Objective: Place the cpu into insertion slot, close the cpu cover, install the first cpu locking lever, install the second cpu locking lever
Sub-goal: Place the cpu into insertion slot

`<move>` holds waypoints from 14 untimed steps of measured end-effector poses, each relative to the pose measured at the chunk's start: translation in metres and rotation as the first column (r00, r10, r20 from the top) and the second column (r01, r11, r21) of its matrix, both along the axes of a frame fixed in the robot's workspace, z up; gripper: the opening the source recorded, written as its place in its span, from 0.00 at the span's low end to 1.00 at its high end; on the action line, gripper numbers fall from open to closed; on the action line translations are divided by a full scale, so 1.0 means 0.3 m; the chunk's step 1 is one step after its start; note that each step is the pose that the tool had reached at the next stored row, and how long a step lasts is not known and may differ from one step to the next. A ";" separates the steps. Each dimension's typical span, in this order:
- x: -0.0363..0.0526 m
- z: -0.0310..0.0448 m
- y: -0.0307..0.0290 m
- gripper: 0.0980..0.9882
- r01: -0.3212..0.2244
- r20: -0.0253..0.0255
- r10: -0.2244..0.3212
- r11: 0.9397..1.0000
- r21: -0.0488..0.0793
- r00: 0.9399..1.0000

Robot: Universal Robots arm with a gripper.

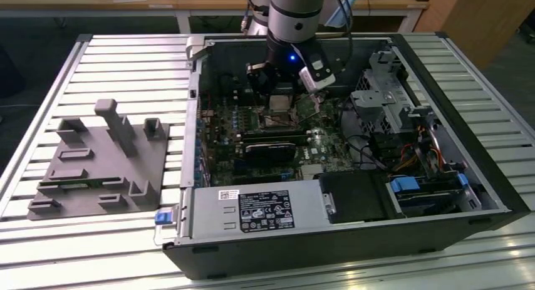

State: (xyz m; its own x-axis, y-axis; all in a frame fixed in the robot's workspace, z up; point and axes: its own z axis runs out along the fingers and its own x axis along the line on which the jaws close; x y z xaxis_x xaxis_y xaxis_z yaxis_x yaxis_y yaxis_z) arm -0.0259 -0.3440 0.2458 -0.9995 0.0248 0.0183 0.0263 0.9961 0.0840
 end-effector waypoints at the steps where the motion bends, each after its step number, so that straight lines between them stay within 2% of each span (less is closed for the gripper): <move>1: 0.000 0.000 0.000 0.50 0.000 0.000 0.000 1.000 0.000 1.000; 8: 0.000 -0.001 0.000 0.50 0.010 0.000 -0.010 1.000 0.000 1.000; 11: 0.000 -0.002 0.000 0.50 0.043 0.000 -0.043 0.999 0.000 0.999; 14: 0.000 -0.003 0.000 0.50 0.092 0.000 -0.092 0.996 0.000 0.996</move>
State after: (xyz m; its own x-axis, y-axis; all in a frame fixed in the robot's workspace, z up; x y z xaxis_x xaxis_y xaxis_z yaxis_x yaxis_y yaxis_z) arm -0.0259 -0.3440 0.2449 -0.9930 0.1167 0.0184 0.1178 0.9895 0.0841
